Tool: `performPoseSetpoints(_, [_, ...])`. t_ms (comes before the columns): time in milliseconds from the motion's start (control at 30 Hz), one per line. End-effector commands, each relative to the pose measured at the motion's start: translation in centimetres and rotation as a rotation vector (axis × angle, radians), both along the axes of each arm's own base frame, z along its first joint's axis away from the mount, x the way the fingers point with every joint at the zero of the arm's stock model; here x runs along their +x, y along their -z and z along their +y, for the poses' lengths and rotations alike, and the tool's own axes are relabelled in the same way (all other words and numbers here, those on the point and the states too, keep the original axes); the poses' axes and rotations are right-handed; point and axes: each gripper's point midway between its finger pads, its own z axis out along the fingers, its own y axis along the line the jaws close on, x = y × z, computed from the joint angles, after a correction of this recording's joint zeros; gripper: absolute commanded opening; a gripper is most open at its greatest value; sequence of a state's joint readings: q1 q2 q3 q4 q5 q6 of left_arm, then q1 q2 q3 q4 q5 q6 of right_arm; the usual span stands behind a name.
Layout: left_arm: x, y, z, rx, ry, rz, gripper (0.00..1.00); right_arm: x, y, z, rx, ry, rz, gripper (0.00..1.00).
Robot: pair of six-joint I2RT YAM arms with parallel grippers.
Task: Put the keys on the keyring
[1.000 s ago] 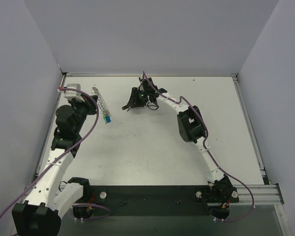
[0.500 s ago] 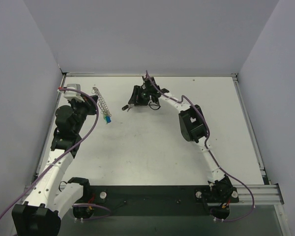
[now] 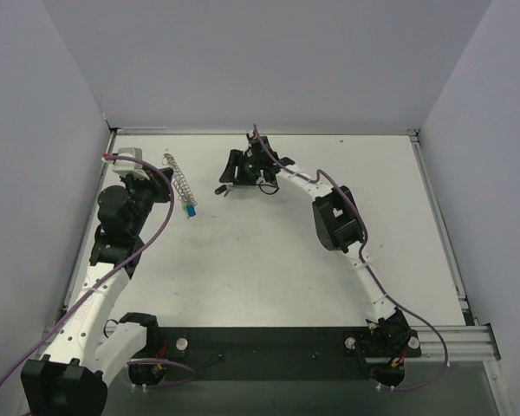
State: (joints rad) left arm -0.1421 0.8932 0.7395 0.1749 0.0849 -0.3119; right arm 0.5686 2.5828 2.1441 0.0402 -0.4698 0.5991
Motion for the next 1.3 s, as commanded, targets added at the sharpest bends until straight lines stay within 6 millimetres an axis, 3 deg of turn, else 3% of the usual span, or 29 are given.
performPoseSetpoints(0, [-0.1, -3.8, -0.1, -0.031, 0.01, -0.111, 0.0, 0.2, -1.8, 2.2, 0.023, -0.016, -0.07, 0.53])
performPoseSetpoints(333, [-0.7, -4.2, 0.2, -0.029, 0.003, -0.119, 0.0, -1.0, 0.6, 2.7, 0.037, -0.01, 0.059, 0.54])
performPoseSetpoints(433, [-0.7, -4.1, 0.1, -0.027, 0.006, -0.116, 0.0, -2.1, 1.7, 2.0, 0.023, -0.001, 0.143, 0.53])
performPoseSetpoints(500, [-0.9, -4.3, 0.1, -0.029, 0.007, -0.122, 0.0, -2.6, 2.7, 1.0, 0.018, 0.018, 0.202, 0.53])
performPoseSetpoints(567, [-1.0, -4.3, 0.1, -0.032, 0.009, -0.123, 0.0, -3.2, 2.3, 0.3, 0.02, 0.027, 0.232, 0.51])
performPoseSetpoints(600, [-1.1, -4.3, 0.1, -0.032, 0.009, -0.124, 0.0, -4.1, 3.6, -0.6, -0.001, 0.038, 0.275, 0.51])
performPoseSetpoints(633, [-1.1, -4.4, 0.1, -0.038, 0.011, -0.124, 0.0, -4.4, 2.6, -0.9, 0.002, 0.038, 0.27, 0.51])
performPoseSetpoints(700, [-1.2, -4.3, -0.1, -0.043, 0.021, -0.126, 0.0, -5.3, 2.8, -1.9, -0.022, 0.036, 0.283, 0.51])
performPoseSetpoints(833, [-1.5, -4.4, -0.5, -0.052, 0.042, -0.127, 0.0, -8.6, 3.5, -4.6, -0.097, 0.046, 0.318, 0.5])
performPoseSetpoints(933, [-1.8, -4.3, -0.6, -0.051, 0.051, -0.125, 0.0, -10.1, 2.5, -5.5, -0.116, 0.033, 0.306, 0.5])
performPoseSetpoints(967, [-1.9, -4.3, -0.7, -0.051, 0.054, -0.13, 0.0, -11.4, 3.5, -6.3, -0.142, 0.027, 0.33, 0.5])
performPoseSetpoints(1033, [-2.1, -4.1, -1.0, -0.057, 0.071, -0.125, 0.0, -12.4, 2.8, -6.9, -0.159, 0.017, 0.312, 0.5])
performPoseSetpoints(1067, [-2.2, -4.1, -1.2, -0.059, 0.079, -0.125, 0.0, -13.6, 3.7, -7.9, -0.184, 0.017, 0.337, 0.5])
performPoseSetpoints(1133, [-2.3, -4.0, -1.6, -0.057, 0.104, -0.123, 0.0, -14.2, 2.6, -8.8, -0.197, 0.025, 0.31, 0.5])
performPoseSetpoints(1200, [-2.5, -3.8, -2.1, -0.05, 0.123, -0.109, 0.0, -15.8, 3.4, -10.3, -0.241, 0.023, 0.315, 0.5])
performPoseSetpoints(1267, [-2.7, -3.7, -2.8, -0.033, 0.141, -0.104, 0.0, -16.1, 1.9, -11.3, -0.253, 0.037, 0.275, 0.5])
